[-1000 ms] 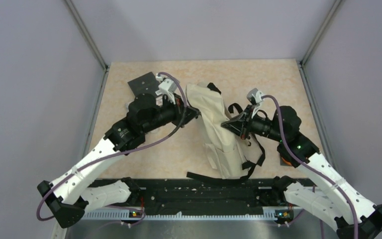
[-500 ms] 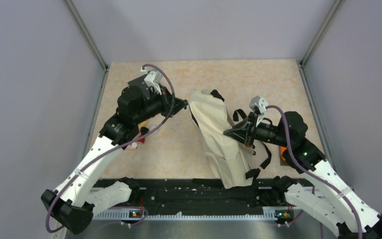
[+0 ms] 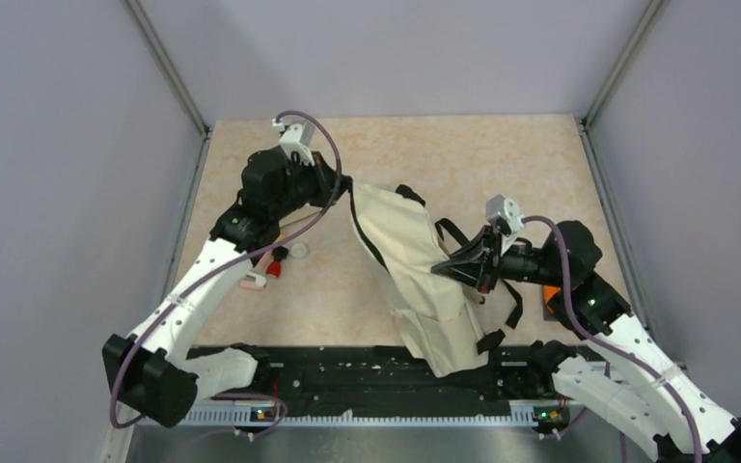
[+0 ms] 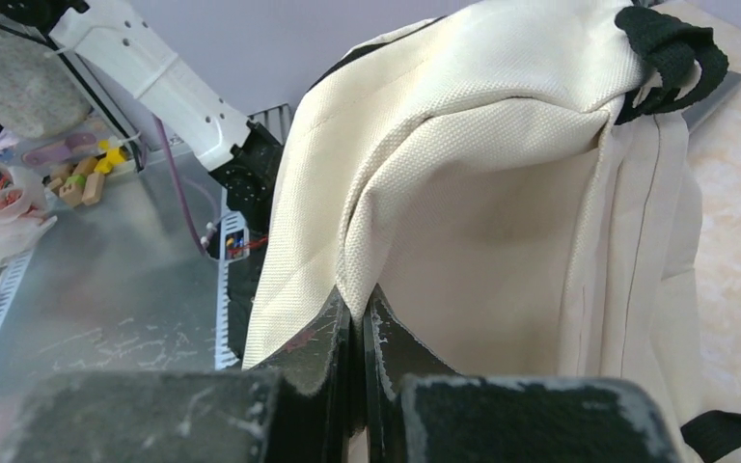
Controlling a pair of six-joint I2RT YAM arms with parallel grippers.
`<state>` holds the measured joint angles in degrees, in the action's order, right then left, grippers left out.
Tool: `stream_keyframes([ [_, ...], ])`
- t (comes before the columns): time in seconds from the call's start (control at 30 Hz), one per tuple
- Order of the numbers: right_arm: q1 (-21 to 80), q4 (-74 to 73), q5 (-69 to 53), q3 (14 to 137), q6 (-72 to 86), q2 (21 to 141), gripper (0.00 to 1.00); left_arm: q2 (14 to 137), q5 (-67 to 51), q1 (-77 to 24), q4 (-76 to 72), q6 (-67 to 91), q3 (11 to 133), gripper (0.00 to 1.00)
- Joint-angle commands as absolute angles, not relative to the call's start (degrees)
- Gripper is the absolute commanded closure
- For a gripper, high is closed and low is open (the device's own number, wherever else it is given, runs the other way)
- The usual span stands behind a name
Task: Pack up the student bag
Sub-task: Unzip the student bag at the center of the board.
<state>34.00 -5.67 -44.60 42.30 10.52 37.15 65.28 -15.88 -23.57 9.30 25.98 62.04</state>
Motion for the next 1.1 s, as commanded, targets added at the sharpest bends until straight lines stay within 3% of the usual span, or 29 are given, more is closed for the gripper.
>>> stream_keyframes([
  [0.0,34.39,2.72,-51.28,42.44,11.26,34.35,1.0,70.34,-9.78,-21.41,3.92,24.0,64.76,1.0],
  [0.3,34.37,6.98,-47.99,39.08,11.46,32.54,1.0,75.52,-3.29,-21.18,8.82,23.03,65.48,0.99],
  [0.4,34.37,7.04,-45.32,37.81,10.61,32.4,1.0,72.31,-5.13,-21.18,8.09,22.59,64.78,0.87],
  [0.43,34.37,7.36,-44.88,37.41,10.6,32.35,1.0,71.03,-4.82,-21.16,8.17,22.67,64.62,0.78],
  [0.53,34.38,8.77,-44.2,36.48,11.26,32.11,1.0,66.69,-3.47,-21.16,10.93,22.52,65.07,0.38],
  [0.6,34.37,9.47,-43.77,35.99,11.28,32.01,1.0,63.46,-3.47,-21.19,11.64,22.62,63.95,0.27],
  [0.8,34.37,10.92,-42.79,35.38,11.47,32.24,1.0,56.91,-14.64,-21.33,13.2,27.37,58.37,0.11],
  [1.07,34.37,13.1,-41.66,34.58,12.56,32.16,1.0,50.32,-17.63,-21.35,14.02,32.61,48.51,0.09],
])
